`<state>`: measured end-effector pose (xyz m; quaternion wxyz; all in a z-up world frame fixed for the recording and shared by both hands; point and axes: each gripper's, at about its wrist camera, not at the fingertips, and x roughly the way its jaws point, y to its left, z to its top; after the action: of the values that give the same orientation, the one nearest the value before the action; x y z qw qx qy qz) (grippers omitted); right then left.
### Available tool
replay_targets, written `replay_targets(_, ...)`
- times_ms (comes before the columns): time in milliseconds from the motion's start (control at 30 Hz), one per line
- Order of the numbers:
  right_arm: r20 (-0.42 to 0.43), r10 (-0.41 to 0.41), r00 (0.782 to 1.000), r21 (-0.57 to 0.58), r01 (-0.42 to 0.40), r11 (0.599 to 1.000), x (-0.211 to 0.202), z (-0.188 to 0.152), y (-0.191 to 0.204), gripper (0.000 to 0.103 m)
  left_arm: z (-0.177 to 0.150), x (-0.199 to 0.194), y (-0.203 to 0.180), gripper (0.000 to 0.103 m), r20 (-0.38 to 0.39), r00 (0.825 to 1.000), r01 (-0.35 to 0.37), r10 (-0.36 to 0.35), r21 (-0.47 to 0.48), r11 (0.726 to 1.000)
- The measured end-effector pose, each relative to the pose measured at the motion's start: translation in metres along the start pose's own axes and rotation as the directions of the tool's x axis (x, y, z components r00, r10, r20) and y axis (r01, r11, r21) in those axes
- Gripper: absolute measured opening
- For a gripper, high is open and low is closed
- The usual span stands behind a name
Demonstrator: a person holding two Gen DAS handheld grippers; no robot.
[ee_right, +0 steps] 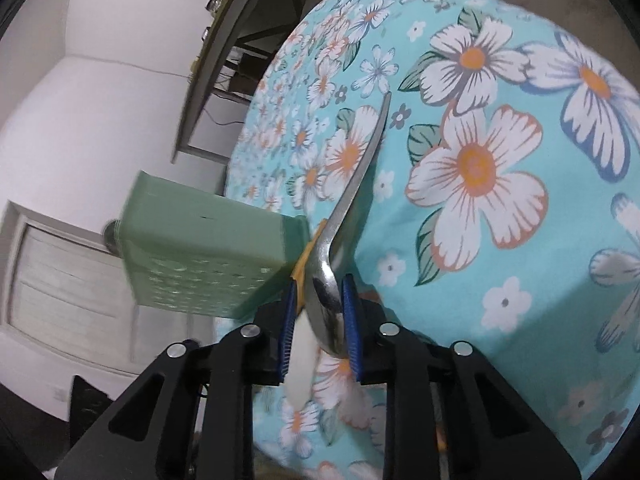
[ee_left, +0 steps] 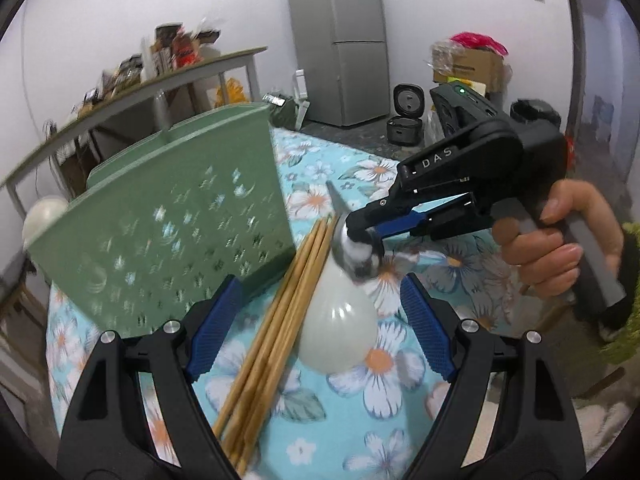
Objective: Organize utensils
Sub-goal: 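Lift the metal spoon with the right tool and drop it into the holder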
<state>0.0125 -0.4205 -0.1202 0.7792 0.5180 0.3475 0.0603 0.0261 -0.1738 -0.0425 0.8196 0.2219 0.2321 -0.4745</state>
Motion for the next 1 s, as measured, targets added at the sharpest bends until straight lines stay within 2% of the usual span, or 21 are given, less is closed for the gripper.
replay_targets(100, -0.014, 0.043, 0.999, 0.032, -0.042, 0.999, 0.001, 0.002, -0.003, 0.010, 0.009, 0.007, -0.010, 0.074, 0.019, 1.000, -0.001, -0.001, 0.065, 0.998)
replay_targets(233, -0.016, 0.066, 0.998, 0.056, -0.065, 0.996, 0.004, 0.007, -0.004, 0.008, 0.014, 0.021, -0.027, 0.064, 0.008, 1.000, 0.016, -0.017, 0.143, 0.990)
replay_targets(367, -0.017, 0.135, 0.991, 0.122, -0.131, 0.984, 0.002, 0.009, -0.010, 0.003, 0.013, 0.034, -0.037, 0.061, -0.013, 1.000, 0.013, -0.011, 0.172, 0.985)
replay_targets(500, -0.037, 0.264, 0.964, 0.250, -0.247, 0.936, 0.006, 0.007, -0.022, 0.003, 0.013, 0.039, -0.043, 0.059, 0.001, 0.999, -0.036, 0.036, 0.212, 0.977)
replay_targets(600, -0.041, 0.348, 0.937, 0.327, -0.317, 0.890, 0.007, 0.000, -0.027, 0.003, 0.012, 0.042, -0.051, 0.053, 0.027, 0.997, -0.078, 0.074, 0.257, 0.963)
replay_targets(767, -0.032, 0.400, 0.916, 0.394, -0.356, 0.847, 0.004, -0.009, -0.030, 0.003, 0.005, 0.042, -0.061, 0.026, 0.069, 0.986, -0.166, 0.152, 0.320, 0.933)
replay_targets(900, -0.029, 0.427, 0.904, 0.428, -0.374, 0.823, -0.001, -0.015, -0.029, 0.003, 0.001, 0.037, -0.064, 0.020, 0.093, 0.979, -0.202, 0.181, 0.344, 0.917)
replay_targets(1000, -0.031, 0.428, 0.903, 0.432, -0.374, 0.821, -0.004, -0.017, -0.026, 0.003, -0.002, 0.031, -0.068, 0.017, 0.120, 0.971, -0.236, 0.206, 0.363, 0.901)
